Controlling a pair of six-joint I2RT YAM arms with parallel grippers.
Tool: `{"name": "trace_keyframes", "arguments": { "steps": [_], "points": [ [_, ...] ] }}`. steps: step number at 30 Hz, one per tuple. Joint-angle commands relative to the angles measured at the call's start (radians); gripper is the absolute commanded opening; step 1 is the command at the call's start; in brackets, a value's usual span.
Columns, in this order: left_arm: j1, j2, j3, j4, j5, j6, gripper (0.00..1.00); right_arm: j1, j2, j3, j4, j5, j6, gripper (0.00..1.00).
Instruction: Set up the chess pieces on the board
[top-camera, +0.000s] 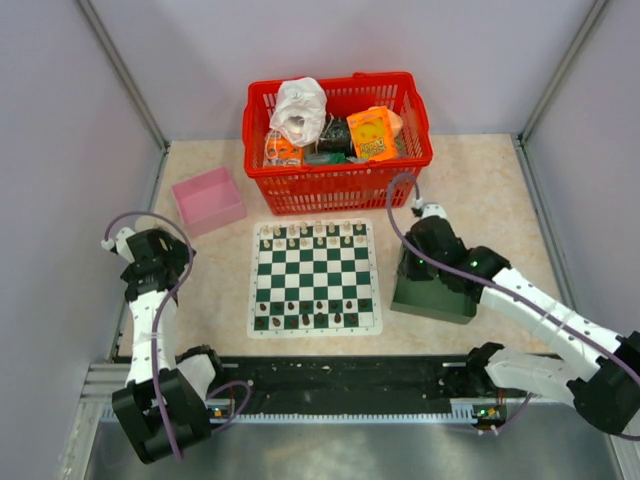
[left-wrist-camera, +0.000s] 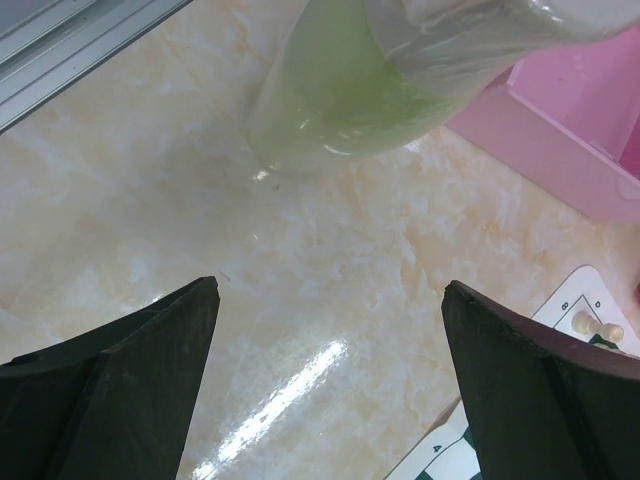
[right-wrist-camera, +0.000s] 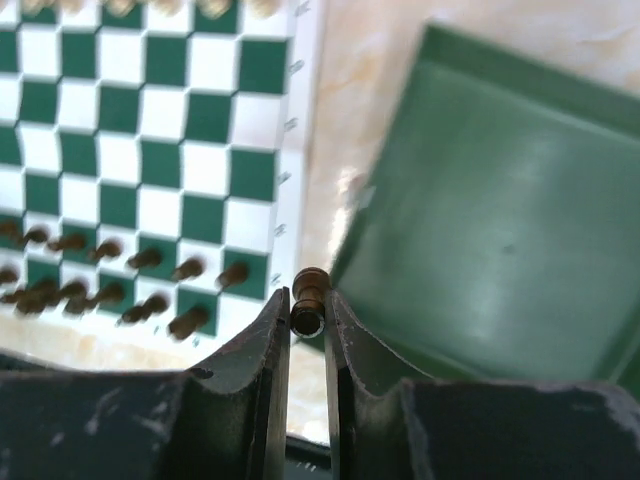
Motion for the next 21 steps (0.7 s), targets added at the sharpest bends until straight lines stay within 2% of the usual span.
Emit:
{"name": "trace_keyframes", "arguments": {
  "steps": [1, 6, 9, 21],
  "points": [
    [0.006, -0.035, -0.003, 0.034, 0.011, -0.011, 0.99, 0.183, 0.014, 0.001, 0.001, 0.039, 0.111, 0.05],
    [0.006, -0.049, 0.004, 0.022, 0.01, -0.009, 0.99, 0.351, 0.109, 0.01, 0.021, 0.097, 0.177, 0.02],
    [0.006, -0.058, 0.006, 0.012, 0.007, -0.006, 0.99, 0.411, 0.153, 0.004, 0.035, 0.12, 0.213, 0.02],
    [0.006, -0.066, 0.012, 0.003, -0.001, -0.006, 0.99, 0.494, 0.271, -0.054, 0.095, 0.096, 0.285, 0.01]
  ]
}}
